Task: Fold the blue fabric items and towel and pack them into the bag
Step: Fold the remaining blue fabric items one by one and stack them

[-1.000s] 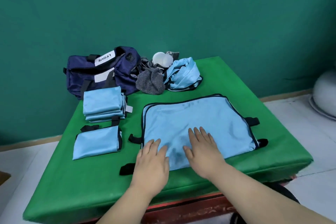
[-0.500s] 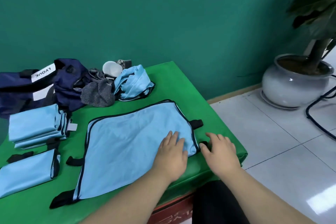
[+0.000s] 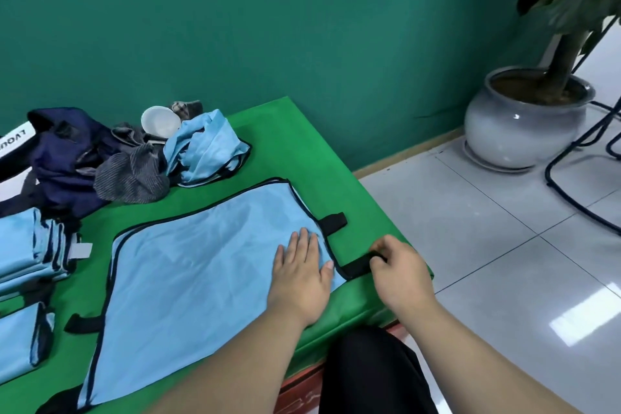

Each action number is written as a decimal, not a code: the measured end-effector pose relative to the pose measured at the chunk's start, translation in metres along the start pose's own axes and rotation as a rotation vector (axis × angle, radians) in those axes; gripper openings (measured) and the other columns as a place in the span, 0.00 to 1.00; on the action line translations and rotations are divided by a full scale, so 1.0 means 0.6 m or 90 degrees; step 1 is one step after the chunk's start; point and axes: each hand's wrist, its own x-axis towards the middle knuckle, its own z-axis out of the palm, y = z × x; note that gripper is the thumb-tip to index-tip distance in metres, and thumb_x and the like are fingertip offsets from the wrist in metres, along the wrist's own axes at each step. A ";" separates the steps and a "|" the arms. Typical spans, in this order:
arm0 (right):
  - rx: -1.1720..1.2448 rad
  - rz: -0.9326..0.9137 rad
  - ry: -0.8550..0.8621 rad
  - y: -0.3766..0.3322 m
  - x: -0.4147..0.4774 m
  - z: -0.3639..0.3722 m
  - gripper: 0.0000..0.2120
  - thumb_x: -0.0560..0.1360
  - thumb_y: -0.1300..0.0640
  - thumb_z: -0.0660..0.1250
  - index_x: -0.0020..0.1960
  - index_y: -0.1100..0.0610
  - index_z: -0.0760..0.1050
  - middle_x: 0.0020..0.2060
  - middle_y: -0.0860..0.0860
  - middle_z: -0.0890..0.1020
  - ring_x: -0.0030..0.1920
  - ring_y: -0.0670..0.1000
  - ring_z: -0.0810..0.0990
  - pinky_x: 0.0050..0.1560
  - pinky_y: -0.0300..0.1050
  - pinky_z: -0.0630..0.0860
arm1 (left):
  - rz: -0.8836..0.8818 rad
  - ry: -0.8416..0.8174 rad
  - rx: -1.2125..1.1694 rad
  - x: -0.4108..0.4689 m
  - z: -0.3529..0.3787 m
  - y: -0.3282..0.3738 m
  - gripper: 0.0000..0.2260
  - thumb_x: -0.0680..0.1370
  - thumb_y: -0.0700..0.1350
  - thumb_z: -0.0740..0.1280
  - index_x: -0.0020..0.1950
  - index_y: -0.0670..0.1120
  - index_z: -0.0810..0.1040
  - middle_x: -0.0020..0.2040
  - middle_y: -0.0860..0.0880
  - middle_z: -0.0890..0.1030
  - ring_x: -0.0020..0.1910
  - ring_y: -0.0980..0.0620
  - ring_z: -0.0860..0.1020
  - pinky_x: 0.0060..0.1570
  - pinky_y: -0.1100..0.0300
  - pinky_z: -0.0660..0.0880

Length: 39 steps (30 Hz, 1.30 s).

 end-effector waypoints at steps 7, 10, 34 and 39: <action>-0.157 -0.118 -0.023 -0.007 0.006 0.006 0.15 0.71 0.56 0.66 0.57 0.53 0.80 0.48 0.48 0.83 0.51 0.53 0.76 0.54 0.48 0.74 | -0.003 -0.009 0.030 0.003 0.003 0.003 0.29 0.83 0.58 0.40 0.80 0.46 0.35 0.80 0.49 0.34 0.78 0.51 0.32 0.77 0.45 0.37; -0.179 -0.111 -0.101 -0.026 0.032 -0.002 0.21 0.71 0.53 0.65 0.65 0.52 0.76 0.55 0.49 0.80 0.58 0.53 0.74 0.61 0.48 0.72 | 0.000 0.000 0.039 0.003 0.006 0.004 0.29 0.83 0.58 0.40 0.80 0.46 0.34 0.80 0.49 0.33 0.78 0.51 0.32 0.77 0.44 0.37; -0.111 -0.054 -0.126 -0.065 0.181 0.051 0.03 0.75 0.55 0.70 0.49 0.50 0.79 0.47 0.48 0.82 0.50 0.52 0.80 0.51 0.45 0.77 | 0.009 0.005 0.042 0.007 0.019 0.000 0.33 0.76 0.59 0.31 0.80 0.46 0.34 0.80 0.49 0.33 0.78 0.50 0.32 0.77 0.44 0.38; -0.036 -0.091 -0.143 -0.058 0.148 0.026 0.17 0.76 0.52 0.71 0.64 0.53 0.77 0.58 0.49 0.76 0.57 0.50 0.78 0.61 0.45 0.74 | 0.006 -0.044 0.039 0.010 0.008 0.001 0.30 0.83 0.57 0.40 0.79 0.45 0.33 0.79 0.49 0.31 0.77 0.50 0.31 0.77 0.44 0.37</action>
